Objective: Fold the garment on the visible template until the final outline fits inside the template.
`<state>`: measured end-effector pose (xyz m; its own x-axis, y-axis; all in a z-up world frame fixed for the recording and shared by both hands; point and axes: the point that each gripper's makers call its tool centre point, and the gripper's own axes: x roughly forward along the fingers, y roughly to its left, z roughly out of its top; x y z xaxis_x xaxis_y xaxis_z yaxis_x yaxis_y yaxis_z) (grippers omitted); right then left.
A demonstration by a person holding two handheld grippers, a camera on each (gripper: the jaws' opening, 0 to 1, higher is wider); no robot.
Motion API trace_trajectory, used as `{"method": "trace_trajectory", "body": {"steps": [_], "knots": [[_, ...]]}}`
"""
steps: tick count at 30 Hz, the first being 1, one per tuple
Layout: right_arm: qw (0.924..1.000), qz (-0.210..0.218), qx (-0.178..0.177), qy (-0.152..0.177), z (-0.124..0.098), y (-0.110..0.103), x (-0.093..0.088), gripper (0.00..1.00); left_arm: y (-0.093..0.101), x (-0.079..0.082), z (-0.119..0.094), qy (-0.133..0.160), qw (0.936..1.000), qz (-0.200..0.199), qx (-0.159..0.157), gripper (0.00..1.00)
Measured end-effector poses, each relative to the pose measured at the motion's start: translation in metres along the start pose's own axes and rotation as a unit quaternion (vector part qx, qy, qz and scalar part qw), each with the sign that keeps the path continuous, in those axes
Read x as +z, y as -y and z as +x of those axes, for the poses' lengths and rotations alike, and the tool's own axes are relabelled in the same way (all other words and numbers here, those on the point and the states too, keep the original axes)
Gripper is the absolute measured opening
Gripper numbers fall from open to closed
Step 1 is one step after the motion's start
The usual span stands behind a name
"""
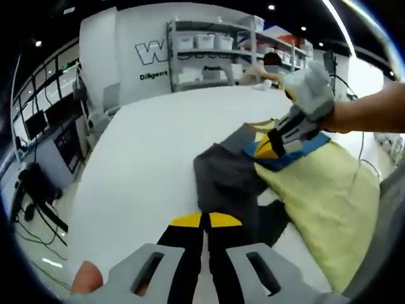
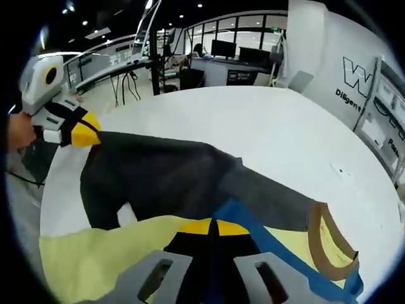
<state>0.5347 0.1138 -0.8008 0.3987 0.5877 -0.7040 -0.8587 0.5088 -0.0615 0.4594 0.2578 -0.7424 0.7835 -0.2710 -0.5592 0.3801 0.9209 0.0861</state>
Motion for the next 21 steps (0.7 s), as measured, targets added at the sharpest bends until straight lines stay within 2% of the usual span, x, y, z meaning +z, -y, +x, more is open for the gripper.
{"method": "trace_trajectory", "body": {"steps": [2,7,9,11,13,14,15,16,17,19,21], "knots": [[1.0000,0.000,-0.001,0.002,-0.001,-0.001,-0.001,0.00,-0.008,0.011,-0.002,0.005,0.9999,0.014,0.006,0.00],[1.0000,0.002,0.000,0.003,-0.001,-0.001,-0.001,0.00,-0.024,0.034,-0.009,0.007,0.9951,0.094,0.029,0.00],[1.0000,0.002,0.000,0.003,-0.001,-0.001,-0.001,0.00,-0.027,0.045,-0.013,0.008,0.9892,0.140,0.043,0.00],[1.0000,0.003,0.000,0.004,-0.001,-0.002,-0.001,0.00,-0.016,0.056,-0.016,0.020,0.9843,0.171,0.039,0.00],[1.0000,0.005,0.000,0.004,-0.001,-0.002,0.000,0.00,-0.003,0.057,-0.018,0.016,0.9719,0.232,0.038,0.00],[1.0000,0.005,0.000,0.004,-0.001,-0.002,0.000,0.00,0.007,0.053,-0.019,0.012,0.9599,0.278,0.037,0.00],[1.0000,0.006,0.001,0.003,-0.001,-0.002,0.000,0.00,0.018,0.050,-0.020,0.014,0.9536,0.299,0.027,0.00],[1.0000,0.006,0.001,0.003,-0.001,-0.002,0.000,0.00,0.024,0.047,-0.020,0.013,0.9508,0.309,0.021,0.00],[1.0000,0.006,0.001,0.003,0.000,-0.002,0.000,0.00,0.040,0.037,-0.019,0.007,0.9406,0.339,0.005,0.00],[1.0000,0.007,0.000,0.002,0.001,-0.001,0.000,0.00,0.063,0.020,-0.016,-0.005,0.9255,0.378,-0.019,0.00],[1.0000,0.009,0.000,0.003,0.001,-0.001,0.000,0.00,0.078,0.009,-0.013,-0.012,0.9118,0.409,-0.031,0.00]]}}
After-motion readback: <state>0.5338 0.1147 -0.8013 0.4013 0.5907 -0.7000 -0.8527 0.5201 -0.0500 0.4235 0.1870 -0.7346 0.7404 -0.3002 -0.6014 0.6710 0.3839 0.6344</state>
